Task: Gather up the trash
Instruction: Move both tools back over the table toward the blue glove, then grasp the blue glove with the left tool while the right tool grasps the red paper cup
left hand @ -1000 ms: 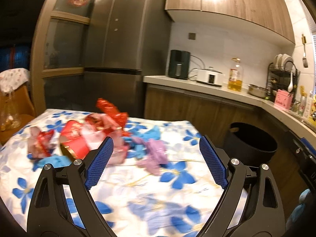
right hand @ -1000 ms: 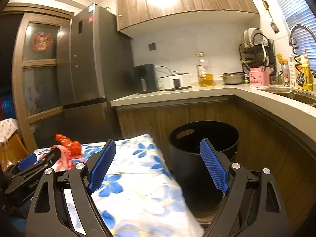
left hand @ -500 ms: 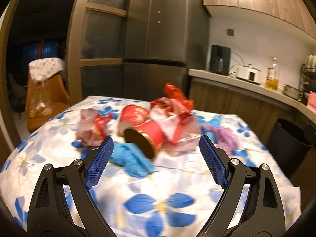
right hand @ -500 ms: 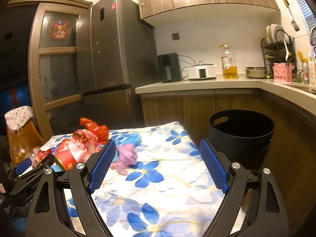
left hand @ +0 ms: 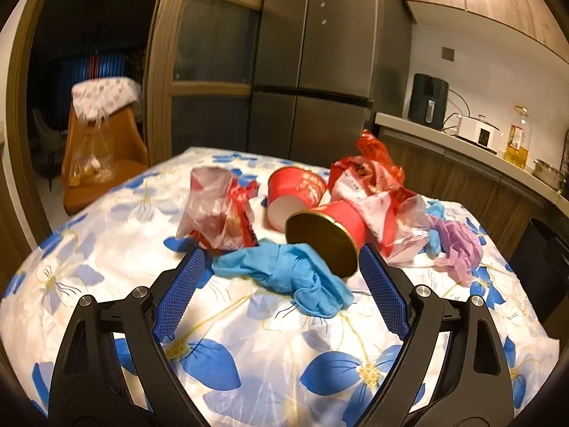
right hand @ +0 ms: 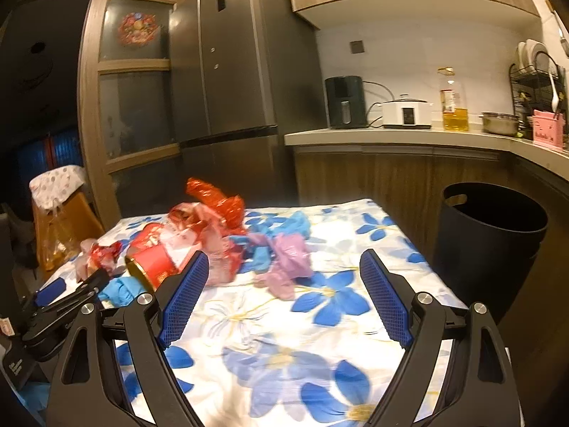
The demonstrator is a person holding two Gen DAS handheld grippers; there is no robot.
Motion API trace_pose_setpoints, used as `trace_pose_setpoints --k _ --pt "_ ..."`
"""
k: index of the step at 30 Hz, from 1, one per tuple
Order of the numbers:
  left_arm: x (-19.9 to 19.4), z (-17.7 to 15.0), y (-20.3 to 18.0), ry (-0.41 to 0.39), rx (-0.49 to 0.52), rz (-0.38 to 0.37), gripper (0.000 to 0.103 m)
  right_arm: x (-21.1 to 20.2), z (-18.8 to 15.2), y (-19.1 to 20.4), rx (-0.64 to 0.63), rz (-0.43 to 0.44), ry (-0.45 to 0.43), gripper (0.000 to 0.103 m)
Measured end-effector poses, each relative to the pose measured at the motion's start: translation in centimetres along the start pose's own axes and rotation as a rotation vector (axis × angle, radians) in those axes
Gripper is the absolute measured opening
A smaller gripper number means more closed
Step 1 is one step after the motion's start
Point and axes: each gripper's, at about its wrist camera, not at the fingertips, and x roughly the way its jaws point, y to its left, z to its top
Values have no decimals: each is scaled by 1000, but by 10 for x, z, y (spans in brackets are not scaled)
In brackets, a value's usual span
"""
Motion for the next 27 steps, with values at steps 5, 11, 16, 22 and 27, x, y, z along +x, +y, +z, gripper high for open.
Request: trace_pose_setpoints --k 5,11,16,22,27 --pt "25 -3 -3 105 15 1 75 3 0 9 -3 22 3 84" --pt "53 -9 -7 234 27 -3 49 8 -1 12 -6 28 13 84" --pt "63 -14 -7 284 29 -19 27 12 -2 17 -17 29 26 84" --pt "60 -13 5 280 -16 -56 6 15 -3 26 -28 38 41 82" --pt "42 -9 14 243 -44 -97 4 20 -7 40 -53 60 52 79"
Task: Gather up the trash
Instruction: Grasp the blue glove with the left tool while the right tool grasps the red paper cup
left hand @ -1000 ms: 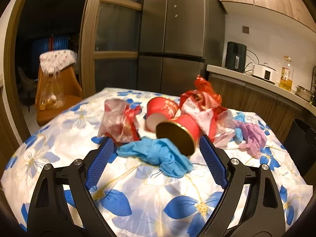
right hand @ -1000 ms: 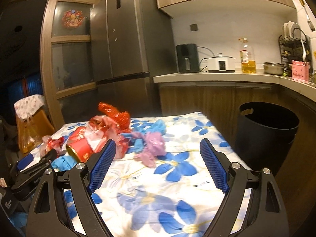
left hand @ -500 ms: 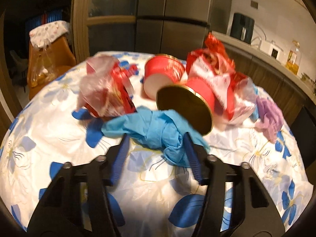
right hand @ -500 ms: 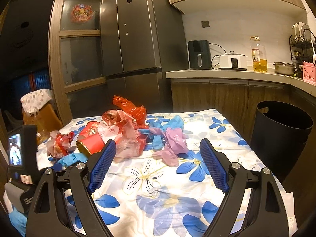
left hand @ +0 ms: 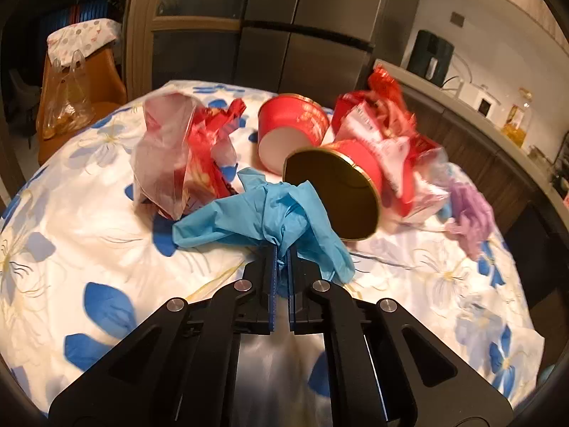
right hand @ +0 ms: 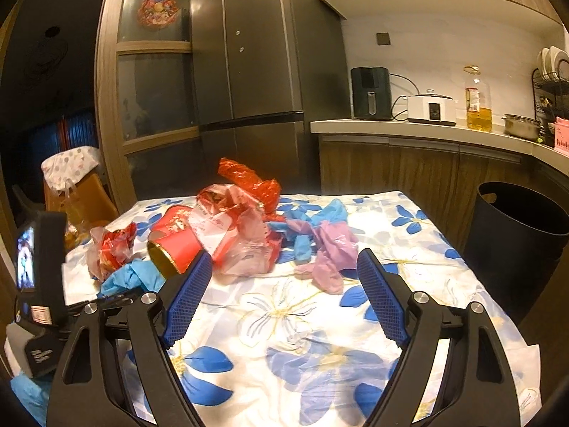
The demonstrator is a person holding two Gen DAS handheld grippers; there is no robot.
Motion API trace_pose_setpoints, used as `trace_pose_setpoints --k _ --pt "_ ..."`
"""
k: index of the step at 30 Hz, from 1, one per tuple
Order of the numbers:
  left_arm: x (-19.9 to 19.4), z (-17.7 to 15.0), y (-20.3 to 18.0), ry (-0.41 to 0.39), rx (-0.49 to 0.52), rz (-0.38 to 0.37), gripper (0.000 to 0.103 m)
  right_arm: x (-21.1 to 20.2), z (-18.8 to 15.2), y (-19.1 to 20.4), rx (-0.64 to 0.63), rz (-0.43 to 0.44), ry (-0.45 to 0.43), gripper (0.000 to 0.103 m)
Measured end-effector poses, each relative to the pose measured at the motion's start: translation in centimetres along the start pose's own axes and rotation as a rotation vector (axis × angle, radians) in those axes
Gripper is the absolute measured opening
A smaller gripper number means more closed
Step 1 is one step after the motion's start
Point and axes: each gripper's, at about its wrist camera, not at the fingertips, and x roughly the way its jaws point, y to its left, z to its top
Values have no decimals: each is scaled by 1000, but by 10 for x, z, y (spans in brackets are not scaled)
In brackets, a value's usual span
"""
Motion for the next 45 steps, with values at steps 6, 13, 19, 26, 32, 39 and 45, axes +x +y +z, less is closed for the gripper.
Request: trace_pose_setpoints --k 6,13,19,26,32,39,45 --pt "-44 -5 14 -69 -9 -71 3 17 -4 29 -54 54 28 69" --pt "-84 2 37 -159 -22 -86 3 50 -7 74 -138 114 64 60" --pt "-94 10 50 -191 -42 -69 3 80 -12 103 -220 97 130 55" --pt "-92 12 54 -183 -41 -62 3 104 -16 108 -240 71 217 35" --pt "-92 12 54 -179 -40 -64 3 105 -16 103 -228 73 229 11" --pt "-93 13 50 -178 -37 -72 3 87 -11 89 -188 97 201 4" --pt "-98 11 41 -184 -26 -82 3 57 -7 70 -145 127 174 4"
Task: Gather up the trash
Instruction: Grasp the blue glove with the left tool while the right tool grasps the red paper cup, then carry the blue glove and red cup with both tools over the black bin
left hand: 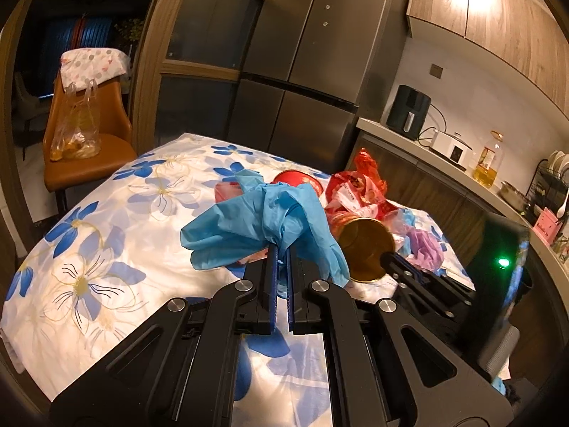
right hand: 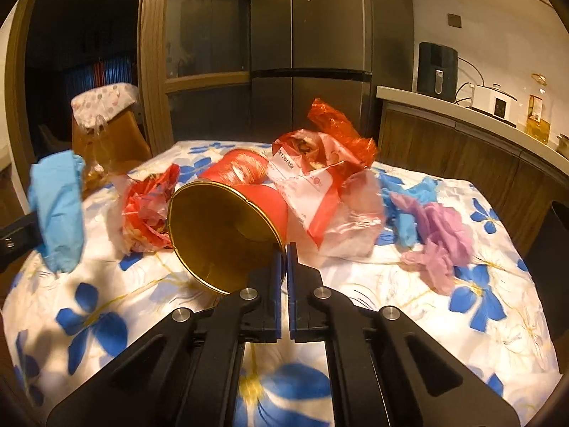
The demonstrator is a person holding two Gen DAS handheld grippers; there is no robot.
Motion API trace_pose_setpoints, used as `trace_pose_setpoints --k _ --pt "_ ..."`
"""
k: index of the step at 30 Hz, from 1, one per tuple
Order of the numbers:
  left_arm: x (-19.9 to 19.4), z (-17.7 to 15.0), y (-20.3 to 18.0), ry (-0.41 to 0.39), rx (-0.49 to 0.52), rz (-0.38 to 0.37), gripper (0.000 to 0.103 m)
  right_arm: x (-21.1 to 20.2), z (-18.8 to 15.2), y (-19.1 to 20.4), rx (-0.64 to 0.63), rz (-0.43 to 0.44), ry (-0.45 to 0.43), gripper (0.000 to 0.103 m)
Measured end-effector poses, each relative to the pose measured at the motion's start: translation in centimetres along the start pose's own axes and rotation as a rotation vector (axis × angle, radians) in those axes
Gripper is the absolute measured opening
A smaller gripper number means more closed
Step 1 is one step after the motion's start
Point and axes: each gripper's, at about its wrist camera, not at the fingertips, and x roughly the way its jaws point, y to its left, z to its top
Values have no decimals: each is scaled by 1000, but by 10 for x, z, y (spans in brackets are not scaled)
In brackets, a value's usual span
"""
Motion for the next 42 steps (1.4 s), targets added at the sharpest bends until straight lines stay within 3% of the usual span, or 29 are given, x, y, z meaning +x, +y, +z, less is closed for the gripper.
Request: trace_pose_setpoints --k 9,21,42 --pt "-11 -4 -25 -11 30 -34 3 -52 -2 -26 59 1 -73 4" --pt "-20 -9 -83 -25 120 -89 3 -102 -7 -81 142 -60 -156 3" --pt "11 -10 -214 -34 292 -268 3 -157 -20 -188 286 -274 -242 3"
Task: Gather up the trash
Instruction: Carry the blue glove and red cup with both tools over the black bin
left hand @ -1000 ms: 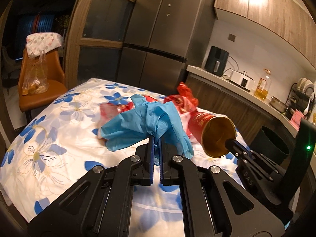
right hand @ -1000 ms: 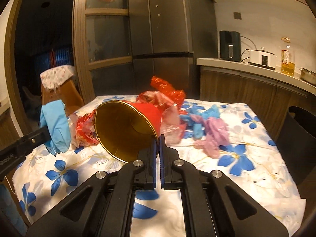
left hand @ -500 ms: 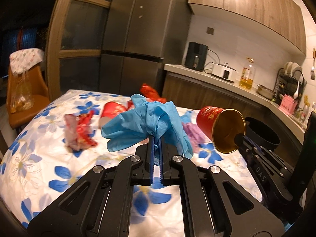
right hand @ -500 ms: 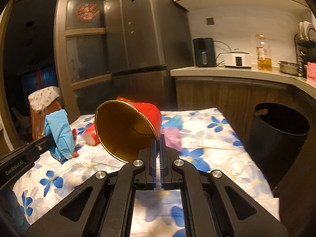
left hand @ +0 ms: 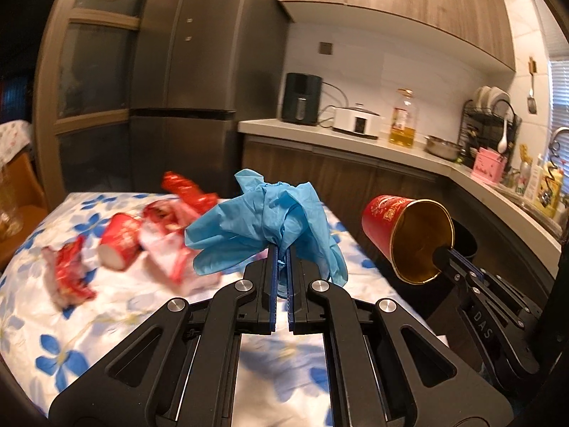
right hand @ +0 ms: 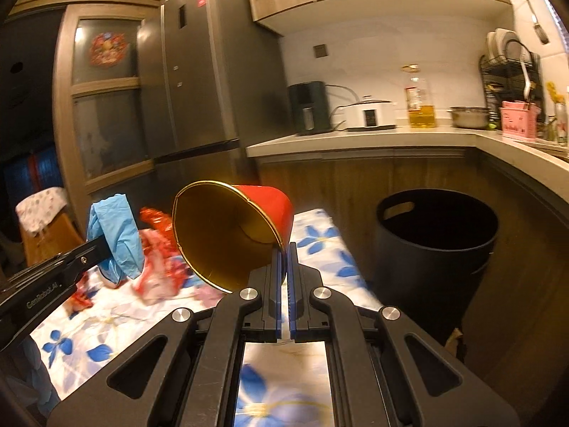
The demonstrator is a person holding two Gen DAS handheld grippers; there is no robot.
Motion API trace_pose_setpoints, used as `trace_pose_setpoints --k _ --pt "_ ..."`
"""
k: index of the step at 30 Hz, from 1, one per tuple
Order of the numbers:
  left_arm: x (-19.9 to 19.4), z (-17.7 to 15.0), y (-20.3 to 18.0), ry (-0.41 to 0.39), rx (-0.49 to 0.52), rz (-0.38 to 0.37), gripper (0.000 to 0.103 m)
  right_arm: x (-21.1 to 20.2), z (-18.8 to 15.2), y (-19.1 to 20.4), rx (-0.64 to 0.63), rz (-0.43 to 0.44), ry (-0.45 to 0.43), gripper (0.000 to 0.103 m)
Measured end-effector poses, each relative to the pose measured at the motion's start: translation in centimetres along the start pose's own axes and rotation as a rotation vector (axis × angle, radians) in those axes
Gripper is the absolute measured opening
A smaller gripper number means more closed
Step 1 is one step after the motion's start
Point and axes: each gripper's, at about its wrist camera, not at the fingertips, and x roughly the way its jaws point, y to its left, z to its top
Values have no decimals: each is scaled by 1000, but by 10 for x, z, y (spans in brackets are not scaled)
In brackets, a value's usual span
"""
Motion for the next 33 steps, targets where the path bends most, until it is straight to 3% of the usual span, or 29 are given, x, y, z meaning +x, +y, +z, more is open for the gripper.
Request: trace_pose_setpoints --k 20,33 --pt "77 28 -147 -50 175 -215 3 -2 35 -126 104 -305 -109 3" --pt "132 29 -208 -27 210 -283 3 21 40 -177 151 -370 -104 3"
